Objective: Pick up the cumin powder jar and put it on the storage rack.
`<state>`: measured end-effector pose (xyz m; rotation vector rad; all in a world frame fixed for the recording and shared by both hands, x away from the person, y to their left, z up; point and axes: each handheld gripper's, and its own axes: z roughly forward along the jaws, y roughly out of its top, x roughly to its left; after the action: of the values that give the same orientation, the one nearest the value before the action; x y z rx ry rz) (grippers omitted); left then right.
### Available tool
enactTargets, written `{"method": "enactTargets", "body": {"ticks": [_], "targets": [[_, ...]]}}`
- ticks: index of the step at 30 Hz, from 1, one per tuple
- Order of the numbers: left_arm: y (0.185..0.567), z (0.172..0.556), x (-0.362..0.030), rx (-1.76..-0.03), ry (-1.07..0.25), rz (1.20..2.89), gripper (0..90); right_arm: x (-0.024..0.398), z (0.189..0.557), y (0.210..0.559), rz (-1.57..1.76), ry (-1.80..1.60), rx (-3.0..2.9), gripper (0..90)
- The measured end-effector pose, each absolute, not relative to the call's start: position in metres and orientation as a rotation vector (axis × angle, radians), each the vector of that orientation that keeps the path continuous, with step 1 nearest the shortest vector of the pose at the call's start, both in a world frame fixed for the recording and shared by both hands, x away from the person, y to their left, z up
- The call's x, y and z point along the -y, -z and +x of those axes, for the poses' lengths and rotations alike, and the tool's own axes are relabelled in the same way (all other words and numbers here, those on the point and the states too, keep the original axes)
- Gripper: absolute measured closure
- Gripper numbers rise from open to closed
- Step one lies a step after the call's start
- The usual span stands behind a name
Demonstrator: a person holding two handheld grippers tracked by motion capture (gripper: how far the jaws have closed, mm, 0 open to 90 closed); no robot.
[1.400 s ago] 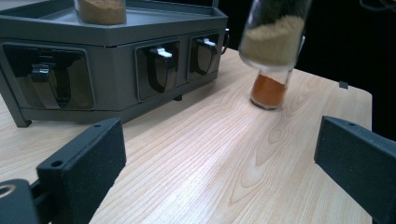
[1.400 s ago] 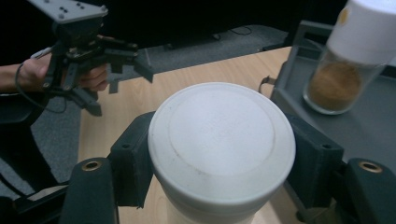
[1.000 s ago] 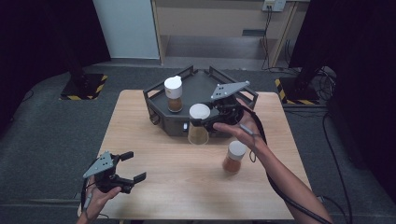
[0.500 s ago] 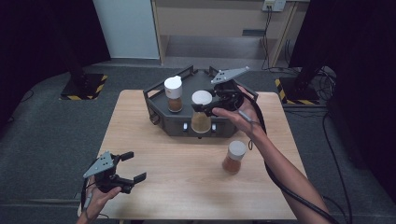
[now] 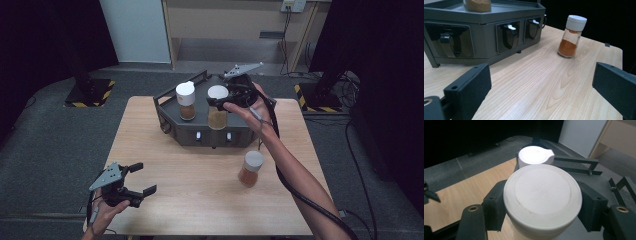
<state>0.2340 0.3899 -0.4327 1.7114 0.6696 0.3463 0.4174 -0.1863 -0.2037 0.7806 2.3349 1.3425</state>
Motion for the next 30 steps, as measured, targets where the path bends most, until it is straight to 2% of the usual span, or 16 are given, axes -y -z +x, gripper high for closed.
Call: {"method": "enactTargets", "body": {"ticks": [30], "targets": [[0.432,0.235,-0.389,-0.661,-0.34,1.722,1.2,0.168,0.45,0.225,0.961,-1.249,-2.224,34.1]]}}
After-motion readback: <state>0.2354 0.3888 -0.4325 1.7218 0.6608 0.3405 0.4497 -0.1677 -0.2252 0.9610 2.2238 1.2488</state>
